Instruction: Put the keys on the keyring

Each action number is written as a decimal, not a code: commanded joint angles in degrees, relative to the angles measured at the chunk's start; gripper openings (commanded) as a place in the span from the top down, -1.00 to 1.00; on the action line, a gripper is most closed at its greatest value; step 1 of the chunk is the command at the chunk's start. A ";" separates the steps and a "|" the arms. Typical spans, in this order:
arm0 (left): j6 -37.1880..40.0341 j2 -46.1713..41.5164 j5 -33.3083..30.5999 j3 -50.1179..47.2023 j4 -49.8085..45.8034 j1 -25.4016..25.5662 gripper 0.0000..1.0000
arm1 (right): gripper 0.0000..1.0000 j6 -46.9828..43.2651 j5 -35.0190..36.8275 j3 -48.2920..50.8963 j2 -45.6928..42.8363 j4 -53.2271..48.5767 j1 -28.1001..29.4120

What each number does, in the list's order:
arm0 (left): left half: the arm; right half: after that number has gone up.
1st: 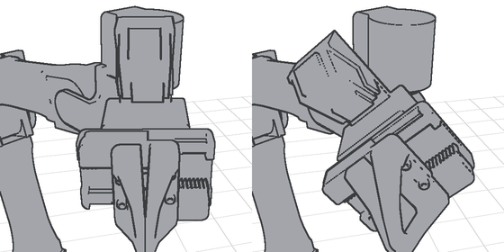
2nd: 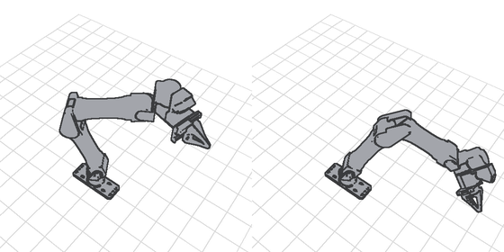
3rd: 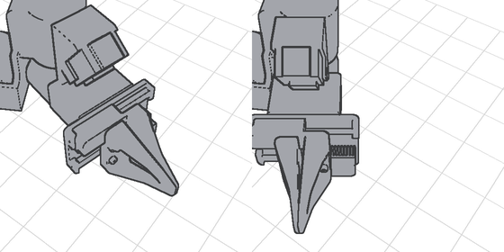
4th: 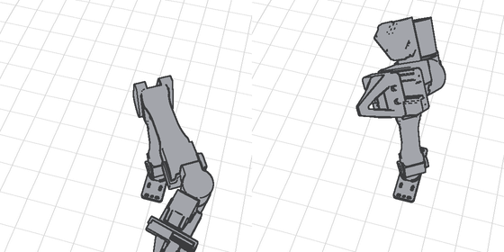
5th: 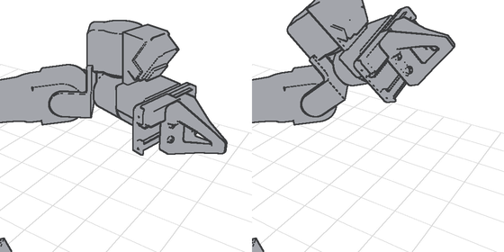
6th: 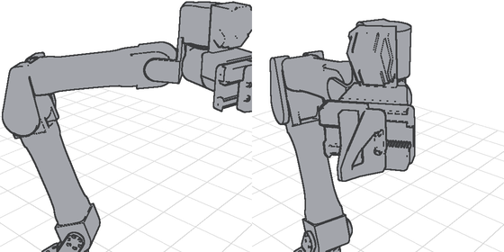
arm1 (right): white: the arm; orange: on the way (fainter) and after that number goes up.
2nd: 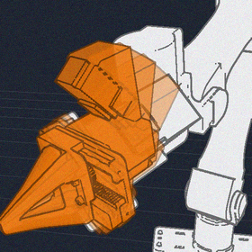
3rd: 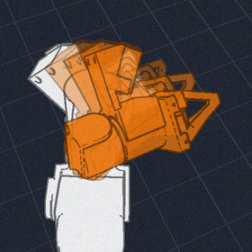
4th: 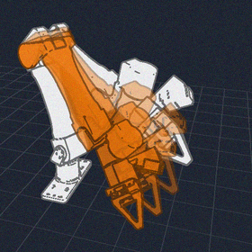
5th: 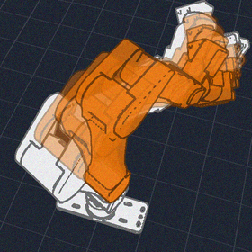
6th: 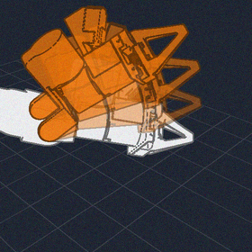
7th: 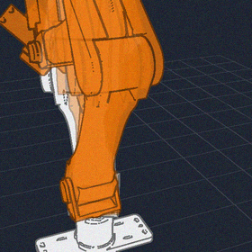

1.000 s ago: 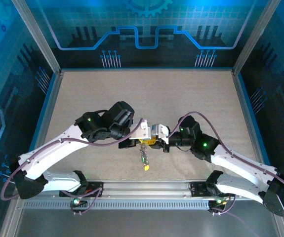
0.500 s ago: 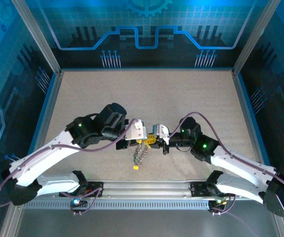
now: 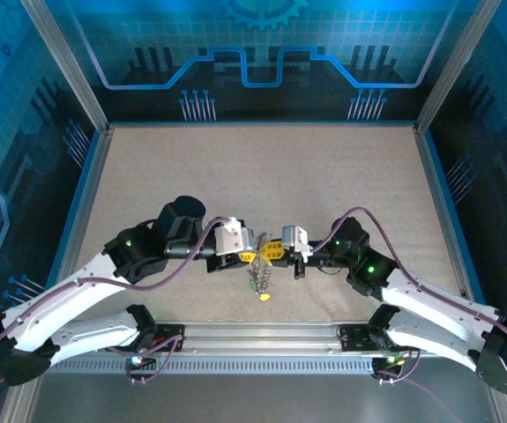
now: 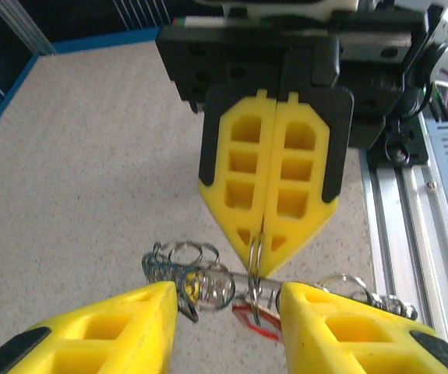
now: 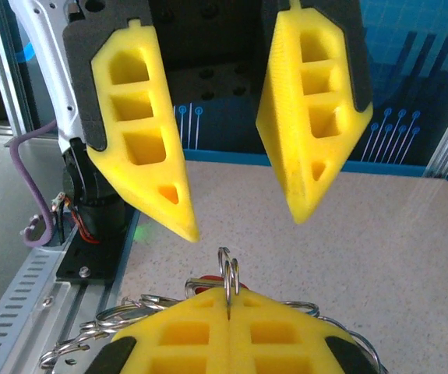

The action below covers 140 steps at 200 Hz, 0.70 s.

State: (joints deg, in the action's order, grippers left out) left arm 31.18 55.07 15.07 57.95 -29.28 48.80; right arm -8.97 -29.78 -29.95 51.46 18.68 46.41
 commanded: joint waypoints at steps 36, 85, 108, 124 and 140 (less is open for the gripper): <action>-1.65 1.10 4.65 -1.59 4.06 -0.27 0.28 | 1.00 0.37 1.83 2.06 -2.37 9.56 1.13; 0.39 2.29 5.28 -0.90 1.22 -0.28 0.49 | 1.00 0.36 2.34 2.75 -2.68 11.57 1.17; 1.14 3.69 4.62 0.09 -0.65 -0.24 0.62 | 1.00 0.44 2.41 2.97 -2.77 12.78 1.25; 1.58 4.00 4.46 0.23 -0.87 -0.28 0.62 | 1.00 0.28 2.21 3.09 -2.95 12.96 1.30; 2.19 4.06 4.29 0.14 -0.72 -0.28 0.68 | 1.00 0.10 1.54 3.36 -3.25 13.72 1.29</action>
State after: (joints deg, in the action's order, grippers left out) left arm 31.66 58.48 18.52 57.17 -27.79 48.80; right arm -8.99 -27.22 -26.17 50.09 25.17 46.89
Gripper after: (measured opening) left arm 0.186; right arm 0.046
